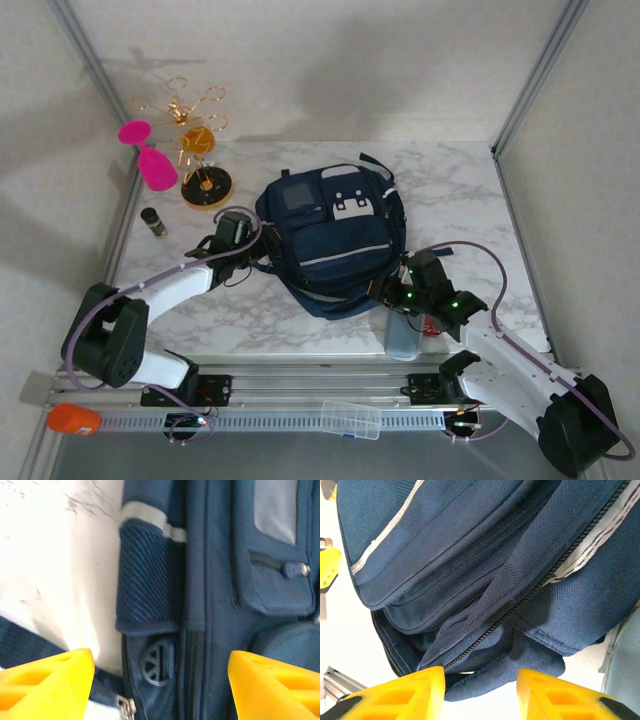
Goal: Pack the student bag
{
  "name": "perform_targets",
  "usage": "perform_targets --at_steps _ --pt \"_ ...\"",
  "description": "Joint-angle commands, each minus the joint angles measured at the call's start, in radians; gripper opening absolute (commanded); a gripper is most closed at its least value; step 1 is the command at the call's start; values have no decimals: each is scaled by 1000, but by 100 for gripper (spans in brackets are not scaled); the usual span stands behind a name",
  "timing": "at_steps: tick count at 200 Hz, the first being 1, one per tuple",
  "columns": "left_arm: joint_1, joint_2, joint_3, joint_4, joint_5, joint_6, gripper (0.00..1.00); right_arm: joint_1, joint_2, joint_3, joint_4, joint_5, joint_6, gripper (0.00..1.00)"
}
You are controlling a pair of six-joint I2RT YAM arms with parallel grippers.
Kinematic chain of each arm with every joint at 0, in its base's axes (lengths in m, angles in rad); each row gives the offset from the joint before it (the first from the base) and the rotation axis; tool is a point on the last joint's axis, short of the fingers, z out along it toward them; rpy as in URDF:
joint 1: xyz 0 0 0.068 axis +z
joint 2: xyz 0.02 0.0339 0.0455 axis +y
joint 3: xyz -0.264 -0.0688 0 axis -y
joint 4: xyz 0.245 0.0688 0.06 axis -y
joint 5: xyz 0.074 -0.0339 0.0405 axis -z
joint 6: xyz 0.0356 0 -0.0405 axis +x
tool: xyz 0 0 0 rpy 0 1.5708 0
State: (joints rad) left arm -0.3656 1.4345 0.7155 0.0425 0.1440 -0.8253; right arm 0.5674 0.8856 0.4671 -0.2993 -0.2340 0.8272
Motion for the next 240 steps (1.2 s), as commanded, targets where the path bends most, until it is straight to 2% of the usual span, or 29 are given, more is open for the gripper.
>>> perform_targets --at_steps 1,59,91,121,157,187,204,240 --pt "31 51 -4 85 12 -29 70 5 24 -12 55 -11 3 41" --pt "39 219 32 227 68 -77 58 4 72 -5 86 11 -5 40" --pt "36 276 39 318 111 -109 46 2 102 -5 105 35 -11 39" --pt "31 295 18 401 139 -136 28 -8 142 -6 144 47 -23 38" --pt "34 249 -7 389 130 -131 0 -47 209 45 165 97 -82 36" --pt "30 129 -112 401 114 -168 0 -101 314 118 199 98 -158 34" --pt "23 41 -190 421 95 -216 0 -148 397 157 250 39 -196 32" --pt "-55 -156 -337 411 9 -319 0 -190 570 299 305 35 -287 32"
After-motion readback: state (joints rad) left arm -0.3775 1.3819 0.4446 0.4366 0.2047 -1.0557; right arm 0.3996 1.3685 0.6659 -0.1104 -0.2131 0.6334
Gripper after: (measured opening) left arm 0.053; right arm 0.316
